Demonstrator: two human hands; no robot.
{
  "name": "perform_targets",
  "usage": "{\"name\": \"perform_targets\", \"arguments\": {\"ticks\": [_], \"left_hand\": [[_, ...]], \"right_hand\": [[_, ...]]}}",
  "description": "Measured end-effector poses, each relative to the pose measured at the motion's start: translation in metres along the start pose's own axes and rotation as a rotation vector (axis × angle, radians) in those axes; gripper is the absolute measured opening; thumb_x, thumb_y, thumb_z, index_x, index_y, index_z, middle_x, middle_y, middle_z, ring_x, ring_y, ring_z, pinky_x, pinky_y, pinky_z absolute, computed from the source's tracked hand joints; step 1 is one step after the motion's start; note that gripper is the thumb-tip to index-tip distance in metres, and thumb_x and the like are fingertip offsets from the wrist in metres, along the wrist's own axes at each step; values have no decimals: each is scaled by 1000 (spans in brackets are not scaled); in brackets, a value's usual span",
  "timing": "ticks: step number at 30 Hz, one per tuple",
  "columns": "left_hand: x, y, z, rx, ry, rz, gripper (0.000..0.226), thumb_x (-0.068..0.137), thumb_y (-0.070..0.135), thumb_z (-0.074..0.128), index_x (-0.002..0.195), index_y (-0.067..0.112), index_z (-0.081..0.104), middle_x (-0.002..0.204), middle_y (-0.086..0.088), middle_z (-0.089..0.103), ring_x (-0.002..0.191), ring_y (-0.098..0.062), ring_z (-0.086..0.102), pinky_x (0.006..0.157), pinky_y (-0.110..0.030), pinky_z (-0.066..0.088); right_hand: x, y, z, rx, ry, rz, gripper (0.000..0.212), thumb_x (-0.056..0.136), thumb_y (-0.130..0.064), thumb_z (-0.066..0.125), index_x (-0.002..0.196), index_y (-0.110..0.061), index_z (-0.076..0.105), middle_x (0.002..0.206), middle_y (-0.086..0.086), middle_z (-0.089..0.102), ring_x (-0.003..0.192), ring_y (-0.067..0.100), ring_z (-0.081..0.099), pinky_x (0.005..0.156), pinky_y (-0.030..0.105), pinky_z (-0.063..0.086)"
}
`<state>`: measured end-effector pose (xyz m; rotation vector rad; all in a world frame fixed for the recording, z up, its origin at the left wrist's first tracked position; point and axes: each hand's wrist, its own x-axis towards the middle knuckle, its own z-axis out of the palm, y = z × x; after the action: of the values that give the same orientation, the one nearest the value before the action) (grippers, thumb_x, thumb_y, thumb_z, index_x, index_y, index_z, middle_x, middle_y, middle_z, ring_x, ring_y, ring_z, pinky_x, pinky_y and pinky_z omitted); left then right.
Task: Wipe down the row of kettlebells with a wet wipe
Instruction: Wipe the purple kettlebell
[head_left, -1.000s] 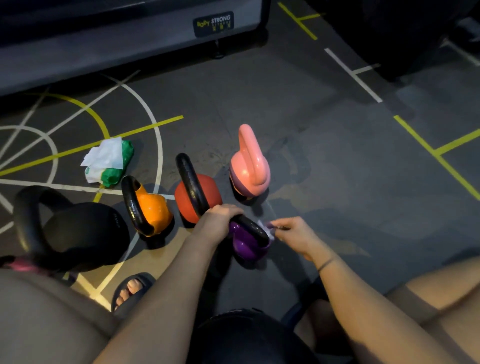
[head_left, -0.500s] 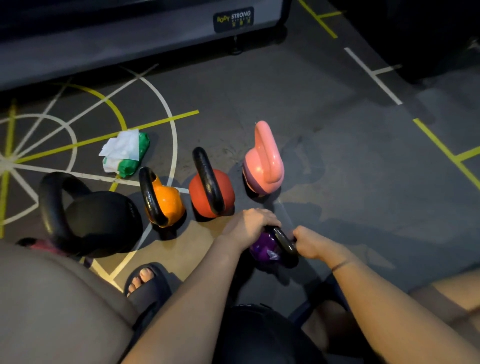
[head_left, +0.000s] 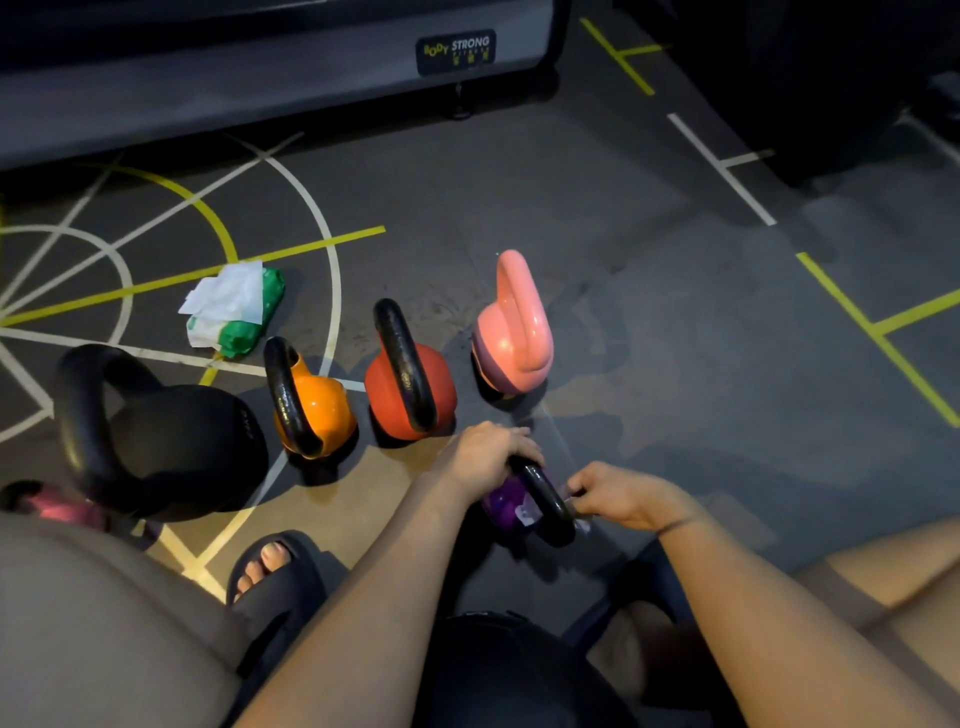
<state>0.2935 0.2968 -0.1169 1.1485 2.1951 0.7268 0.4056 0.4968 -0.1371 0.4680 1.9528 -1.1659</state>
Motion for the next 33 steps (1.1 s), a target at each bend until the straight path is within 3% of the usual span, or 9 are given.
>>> {"name": "perform_targets", "arguments": {"ticks": [2, 4, 7, 11, 14, 18, 24, 28, 33], "left_hand": [[-2, 0, 4, -35, 15, -12, 55, 70, -13, 58, 111, 19, 78, 127, 4, 71, 137, -16, 51, 114, -33, 34], [-3, -2, 7, -86, 28, -17, 59, 65, -15, 55, 109, 16, 79, 127, 0, 71, 138, -18, 51, 116, -34, 32], [-4, -2, 6, -108, 18, -29, 62, 64, -16, 54, 110, 15, 78, 128, -1, 70, 138, -16, 50, 118, -29, 29], [-4, -3, 2, -113, -14, -40, 60, 65, -17, 58, 111, 16, 78, 126, 2, 71, 138, -14, 50, 114, -22, 30], [-5, -4, 3, -130, 8, -60, 61, 66, -17, 58, 111, 19, 78, 128, 4, 70, 138, -10, 49, 116, -28, 32], [-5, -4, 4, -151, 18, -72, 63, 68, -17, 56, 114, 20, 77, 136, 4, 66, 141, -7, 44, 117, -29, 32], [-9, -4, 5, -156, 34, -75, 63, 68, -16, 55, 113, 22, 77, 135, 3, 66, 140, -6, 45, 115, -29, 37], [-8, -2, 8, -143, 40, -74, 61, 70, -14, 53, 114, 21, 76, 139, 2, 63, 142, -10, 44, 116, -39, 37], [-18, -5, 7, -151, 125, -170, 87, 81, -6, 67, 153, 36, 41, 163, 4, 33, 149, -11, 31, 122, -32, 28]], "right_hand": [[6, 4, 8, -93, 106, -8, 33, 86, 2, 63, 71, -25, 75, 65, -10, 66, 62, 2, 53, 63, 19, 44], [10, 1, 14, -168, 172, -22, 23, 85, -8, 64, 70, -24, 72, 70, -7, 66, 68, 3, 52, 67, 24, 45], [10, -7, 10, -285, 89, -3, 23, 72, -31, 58, 81, -16, 73, 80, 1, 71, 74, 6, 55, 76, 33, 52], [-2, -23, -3, -325, -40, 62, 30, 69, -35, 52, 75, -8, 66, 69, -1, 60, 66, 11, 51, 65, 28, 44], [-6, -29, -6, -181, -32, 64, 23, 80, -19, 56, 57, -18, 53, 56, -2, 46, 56, 11, 40, 52, 24, 32], [-3, -23, 6, 124, -10, 88, 7, 65, -22, 54, 60, -17, 55, 58, 2, 48, 58, 14, 41, 55, 25, 33], [-5, -30, 23, 400, 96, 161, 29, 96, -21, 34, 68, -19, 44, 59, -2, 44, 43, 6, 43, 46, 14, 37], [-4, -39, 22, 472, 102, 184, 25, 93, -34, 36, 72, -21, 43, 63, 0, 38, 54, 13, 39, 54, 24, 33], [2, -49, 8, 482, -9, 242, 51, 80, -57, 44, 78, -9, 59, 71, 14, 51, 66, 30, 67, 53, 23, 40]]}}
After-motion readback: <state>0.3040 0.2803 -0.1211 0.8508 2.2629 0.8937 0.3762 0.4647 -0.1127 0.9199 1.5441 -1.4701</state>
